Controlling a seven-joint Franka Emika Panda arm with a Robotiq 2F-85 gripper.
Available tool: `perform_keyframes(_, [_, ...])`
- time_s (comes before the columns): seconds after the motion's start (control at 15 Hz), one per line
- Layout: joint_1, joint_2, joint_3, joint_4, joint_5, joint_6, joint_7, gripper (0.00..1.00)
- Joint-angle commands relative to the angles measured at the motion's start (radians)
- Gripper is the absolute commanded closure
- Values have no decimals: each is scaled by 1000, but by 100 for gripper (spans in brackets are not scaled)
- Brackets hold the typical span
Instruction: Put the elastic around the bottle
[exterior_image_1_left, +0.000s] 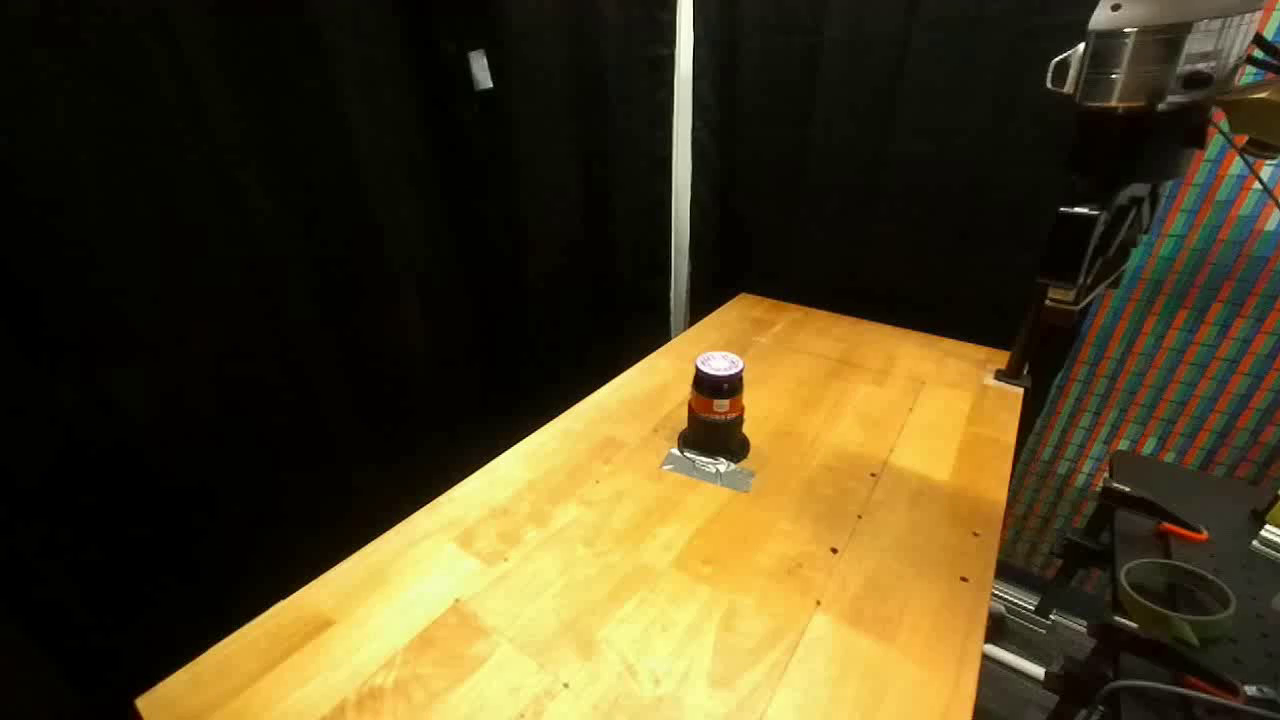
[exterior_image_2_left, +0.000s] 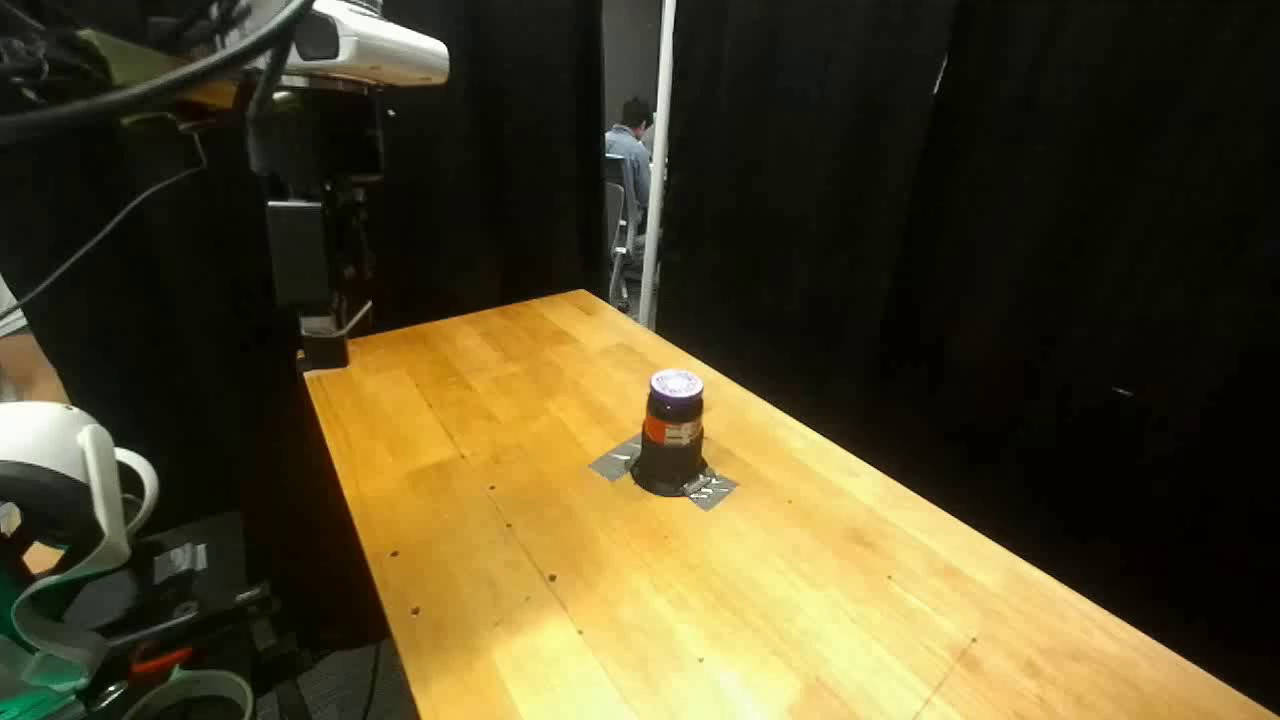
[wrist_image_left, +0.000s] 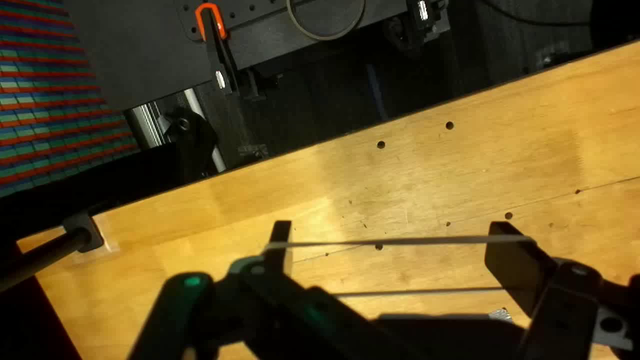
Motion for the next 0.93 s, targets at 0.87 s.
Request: perform_keyframes(0.87, [17,333,6,206,26,414,55,0])
